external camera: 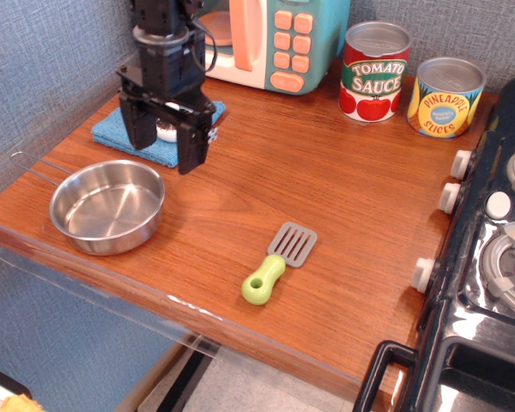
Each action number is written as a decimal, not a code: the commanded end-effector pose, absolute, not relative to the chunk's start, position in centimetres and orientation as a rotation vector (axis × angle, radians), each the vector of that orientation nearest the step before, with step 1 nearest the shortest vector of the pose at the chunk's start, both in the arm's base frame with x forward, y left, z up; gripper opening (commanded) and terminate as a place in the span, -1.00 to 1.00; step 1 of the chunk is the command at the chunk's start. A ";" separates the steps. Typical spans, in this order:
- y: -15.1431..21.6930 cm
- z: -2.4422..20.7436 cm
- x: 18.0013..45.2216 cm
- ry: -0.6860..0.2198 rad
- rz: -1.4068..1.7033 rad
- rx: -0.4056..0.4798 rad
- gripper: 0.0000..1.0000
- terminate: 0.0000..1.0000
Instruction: Place the silver pot above the spatula
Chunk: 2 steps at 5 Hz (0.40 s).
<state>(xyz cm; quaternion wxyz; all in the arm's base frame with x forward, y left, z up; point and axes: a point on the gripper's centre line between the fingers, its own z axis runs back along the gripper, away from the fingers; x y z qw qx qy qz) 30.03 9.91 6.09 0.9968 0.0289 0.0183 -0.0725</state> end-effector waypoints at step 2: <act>10.4 5.7 24.2 0.012 -0.217 0.120 1.00 -1.00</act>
